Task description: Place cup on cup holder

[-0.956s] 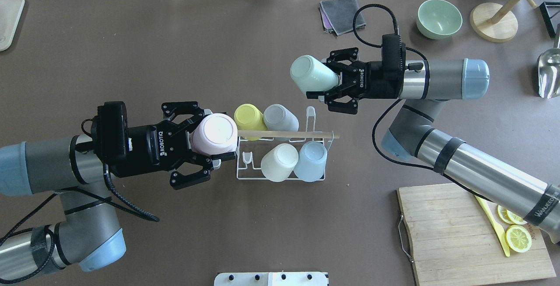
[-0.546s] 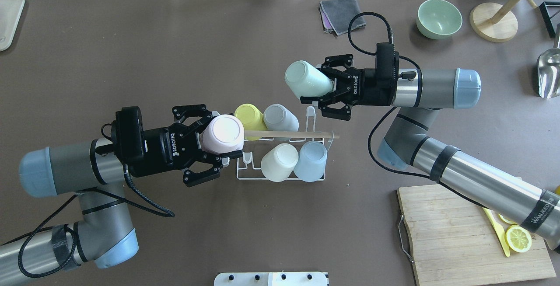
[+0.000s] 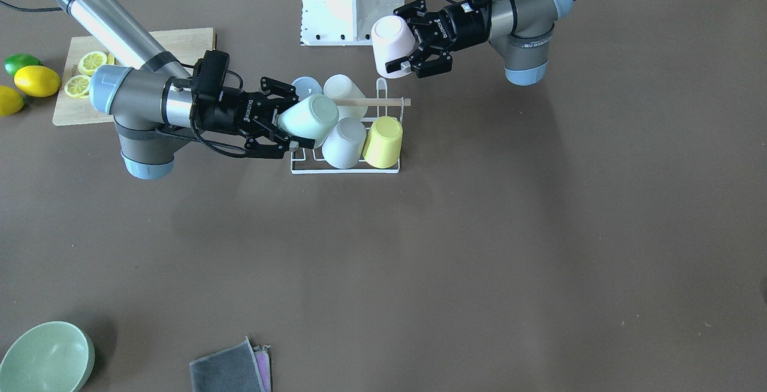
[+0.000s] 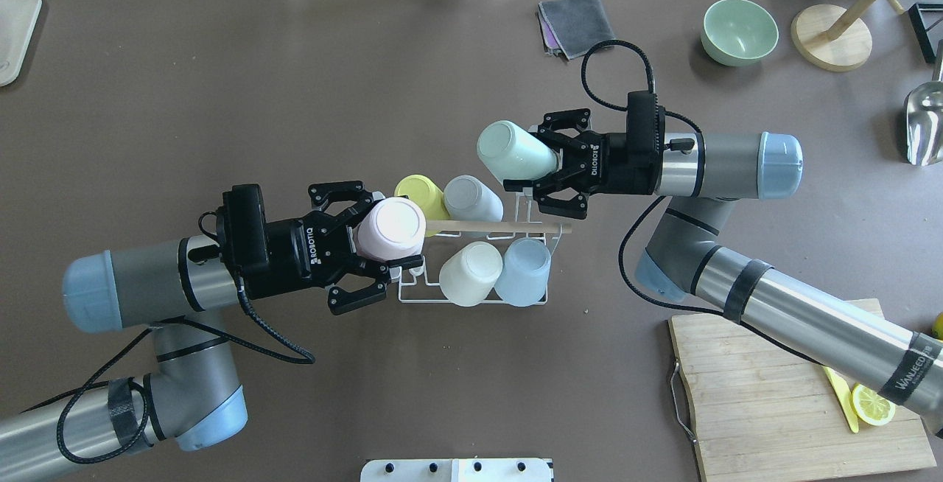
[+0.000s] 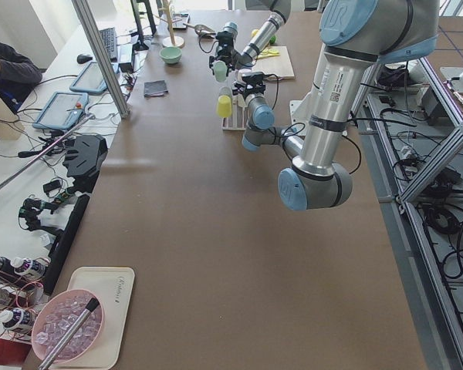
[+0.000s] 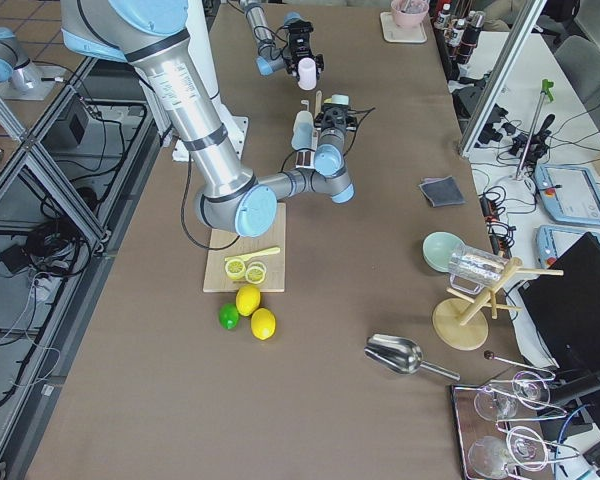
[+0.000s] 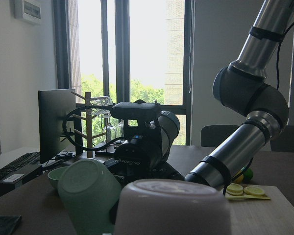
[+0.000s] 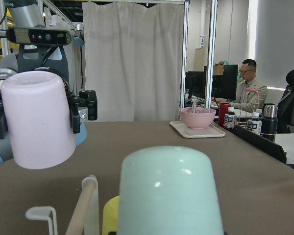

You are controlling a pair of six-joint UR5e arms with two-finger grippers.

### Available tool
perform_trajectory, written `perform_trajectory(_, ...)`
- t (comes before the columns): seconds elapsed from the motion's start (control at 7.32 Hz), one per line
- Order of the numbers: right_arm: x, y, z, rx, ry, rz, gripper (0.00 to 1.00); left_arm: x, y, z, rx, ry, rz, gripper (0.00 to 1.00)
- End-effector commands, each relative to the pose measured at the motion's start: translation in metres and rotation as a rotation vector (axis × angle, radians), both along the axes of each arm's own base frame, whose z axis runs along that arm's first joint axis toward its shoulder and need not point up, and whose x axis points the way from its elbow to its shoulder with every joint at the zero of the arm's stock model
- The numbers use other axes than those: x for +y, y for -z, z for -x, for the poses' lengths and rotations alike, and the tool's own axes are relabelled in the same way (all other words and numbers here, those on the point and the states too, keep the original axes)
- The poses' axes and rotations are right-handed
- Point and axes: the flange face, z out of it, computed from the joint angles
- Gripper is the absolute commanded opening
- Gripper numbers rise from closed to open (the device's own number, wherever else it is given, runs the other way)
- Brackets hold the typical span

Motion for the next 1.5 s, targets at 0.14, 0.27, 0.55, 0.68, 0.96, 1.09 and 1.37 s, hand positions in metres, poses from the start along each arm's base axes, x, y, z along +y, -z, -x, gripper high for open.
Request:
perform_trajectory(0.14, 0.012, -0.011, 0.009, 0.019, 0.010, -0.014, 0.19, 0.008, -0.006, -0.017, -0.021, -0.019, 0.002, 0.26)
perform_trajectory(0.27, 0.016, -0.014, 0.008, 0.022, 0.018, -0.018, 0.18, 0.007, -0.003, -0.022, -0.022, -0.019, 0.004, 0.26)
perform_trajectory(0.55, 0.009, -0.017, -0.002, 0.024, 0.003, -0.015, 0.20, 0.001, -0.004, -0.028, -0.027, 0.022, 0.017, 0.26)
perform_trajectory(0.68, 0.011, -0.023, -0.004, 0.030, 0.003, -0.011, 0.22, 0.000, -0.002, -0.030, -0.030, 0.035, 0.006, 0.26)
perform_trajectory(0.96, 0.011, -0.024, -0.004, 0.031, 0.006, -0.008, 0.27, 0.001, 0.000, -0.038, -0.033, 0.028, 0.005, 0.26)
perform_trajectory(1.09, 0.013, -0.024, -0.001, 0.035, 0.012, -0.005, 0.32, 0.005, 0.000, -0.040, -0.033, 0.018, 0.002, 0.26)
perform_trajectory(1.37, 0.013, -0.024, -0.001, 0.031, 0.009, -0.010, 1.00, 0.009, -0.001, -0.043, -0.035, 0.009, -0.004, 0.27)
